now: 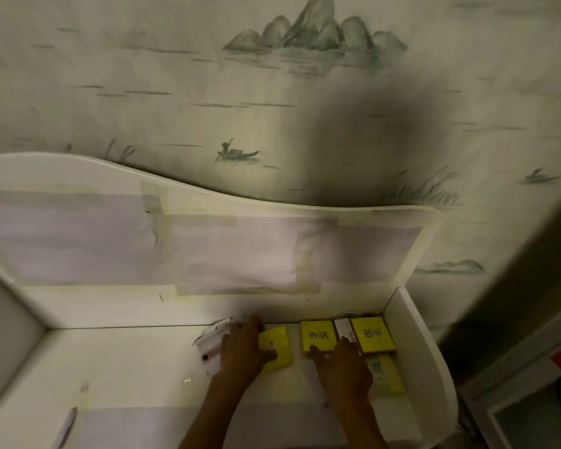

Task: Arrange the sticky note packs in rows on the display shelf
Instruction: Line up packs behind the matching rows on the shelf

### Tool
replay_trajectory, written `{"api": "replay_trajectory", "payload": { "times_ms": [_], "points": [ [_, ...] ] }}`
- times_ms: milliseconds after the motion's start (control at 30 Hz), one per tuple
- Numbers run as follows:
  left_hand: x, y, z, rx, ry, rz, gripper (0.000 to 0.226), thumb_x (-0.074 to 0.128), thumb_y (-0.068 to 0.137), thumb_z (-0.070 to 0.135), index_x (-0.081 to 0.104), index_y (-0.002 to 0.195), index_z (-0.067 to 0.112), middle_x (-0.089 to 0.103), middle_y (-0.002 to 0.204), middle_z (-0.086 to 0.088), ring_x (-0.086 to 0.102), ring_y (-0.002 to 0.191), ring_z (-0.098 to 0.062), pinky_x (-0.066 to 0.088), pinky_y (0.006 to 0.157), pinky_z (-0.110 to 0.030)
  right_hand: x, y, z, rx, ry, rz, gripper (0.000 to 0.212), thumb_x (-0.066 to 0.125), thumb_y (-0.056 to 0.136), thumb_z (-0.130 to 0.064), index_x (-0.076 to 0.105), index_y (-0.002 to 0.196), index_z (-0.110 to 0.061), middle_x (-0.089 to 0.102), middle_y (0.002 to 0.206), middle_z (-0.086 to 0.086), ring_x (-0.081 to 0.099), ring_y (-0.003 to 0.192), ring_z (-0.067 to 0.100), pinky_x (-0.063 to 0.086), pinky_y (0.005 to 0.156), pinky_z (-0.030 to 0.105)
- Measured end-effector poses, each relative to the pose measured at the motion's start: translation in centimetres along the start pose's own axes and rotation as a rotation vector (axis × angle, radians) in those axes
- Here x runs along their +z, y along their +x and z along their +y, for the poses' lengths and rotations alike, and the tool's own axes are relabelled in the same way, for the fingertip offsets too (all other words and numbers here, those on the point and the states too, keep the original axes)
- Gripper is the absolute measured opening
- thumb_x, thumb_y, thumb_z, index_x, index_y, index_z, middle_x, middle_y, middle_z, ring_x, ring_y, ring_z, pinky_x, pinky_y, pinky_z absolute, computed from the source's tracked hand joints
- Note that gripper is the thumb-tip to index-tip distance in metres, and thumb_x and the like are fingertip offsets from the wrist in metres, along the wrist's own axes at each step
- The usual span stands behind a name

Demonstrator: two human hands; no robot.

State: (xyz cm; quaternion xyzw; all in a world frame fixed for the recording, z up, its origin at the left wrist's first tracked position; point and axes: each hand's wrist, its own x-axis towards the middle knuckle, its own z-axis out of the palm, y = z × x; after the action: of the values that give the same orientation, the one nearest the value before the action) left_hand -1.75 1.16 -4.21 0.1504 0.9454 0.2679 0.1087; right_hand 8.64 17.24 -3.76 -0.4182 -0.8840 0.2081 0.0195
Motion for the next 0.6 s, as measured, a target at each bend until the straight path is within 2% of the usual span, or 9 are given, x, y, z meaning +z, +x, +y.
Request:
{"api": "replay_trajectory", "payload": {
  "times_ms": [67, 133, 233, 300, 400, 500, 600],
  "points": [
    [-0.2, -0.2, 0.0, -0.026, -0.181, 0.026, 0.044, 0.082, 0.064, 0.042, 0.054, 0.096, 0.034, 0.064, 0.088, 0.006, 0.060, 0.084, -0.014, 0.048, 0.070, -0.032, 0.3, 0.2, -0.8, 0.049, -0.022, -0.002, 0.080, 0.055, 0.079, -0.072, 0.050, 0.129, -0.010, 0.054, 0.129, 0.007, 0.058, 0.116, 0.026, 0.049, 0.088, 0.035],
    [-0.6, -0.4, -0.2, -0.050, -0.287, 0.017, 0.033, 0.080, 0.072, 0.034, 0.061, 0.099, 0.033, 0.064, 0.082, 0.009, 0.061, 0.076, -0.010, 0.047, 0.063, -0.027, 0.8, 0.4, -1.4, 0.073, -0.048, -0.009, 0.086, 0.056, 0.076, -0.075, 0.049, 0.129, -0.009, 0.052, 0.131, 0.008, 0.058, 0.116, 0.027, 0.049, 0.088, 0.037],
    [-1.0, -0.2, -1.3, -0.128, -0.438, 0.025, 0.022, 0.077, 0.080, 0.027, 0.067, 0.099, 0.024, 0.069, 0.090, 0.002, 0.065, 0.082, -0.015, 0.052, 0.069, -0.032, 1.5, 0.7, -1.5, 0.096, -0.045, 0.000, 0.088, 0.062, 0.071, -0.074, 0.046, 0.129, -0.009, 0.047, 0.132, 0.009, 0.057, 0.115, 0.027, 0.050, 0.086, 0.037],
    [-1.7, -0.3, -1.8, -0.229, -0.648, 0.007, 0.019, 0.078, 0.080, 0.020, 0.066, 0.095, 0.015, 0.071, 0.095, -0.010, 0.067, 0.080, -0.021, 0.056, 0.064, -0.038, 1.6, 0.8, -1.4, 0.103, -0.037, 0.002, 0.093, 0.066, 0.070, -0.072, 0.040, 0.134, -0.009, 0.043, 0.139, 0.011, 0.054, 0.120, 0.028, 0.049, 0.087, 0.037],
    [-3.3, -1.2, -1.8, -0.345, -0.940, -0.021, 0.026, 0.077, 0.079, 0.003, 0.062, 0.101, 0.000, 0.069, 0.100, -0.020, 0.069, 0.084, -0.029, 0.058, 0.059, -0.035, 1.7, 0.8, -1.4, 0.120, -0.025, 0.048, 0.097, 0.073, 0.066, -0.067, 0.039, 0.135, -0.008, 0.042, 0.138, 0.014, 0.050, 0.122, 0.030, 0.048, 0.089, 0.036],
    [-4.4, -2.3, -1.5, -0.368, -1.164, -0.049, 0.036, 0.075, 0.073, -0.007, 0.061, 0.106, -0.002, 0.069, 0.101, -0.022, 0.069, 0.083, -0.035, 0.059, 0.061, -0.039, 1.5, 0.8, -1.4, 0.085, -0.016, 0.102, 0.082, 0.079, 0.062, -0.057, 0.050, 0.121, -0.008, 0.051, 0.127, 0.012, 0.049, 0.118, 0.031, 0.047, 0.086, 0.038],
    [-4.6, -3.5, -1.5, -0.349, -1.251, -0.050, 0.051, 0.078, 0.059, 0.004, 0.065, 0.108, 0.005, 0.071, 0.101, -0.019, 0.069, 0.084, -0.032, 0.058, 0.067, -0.038, 1.4, 0.9, -1.2, 0.055, 0.095, 0.084, 0.056, 0.081, 0.064, -0.042, 0.057, 0.106, -0.012, 0.064, 0.109, 0.013, 0.056, 0.106, 0.034, 0.047, 0.080, 0.039]
  ]
}}
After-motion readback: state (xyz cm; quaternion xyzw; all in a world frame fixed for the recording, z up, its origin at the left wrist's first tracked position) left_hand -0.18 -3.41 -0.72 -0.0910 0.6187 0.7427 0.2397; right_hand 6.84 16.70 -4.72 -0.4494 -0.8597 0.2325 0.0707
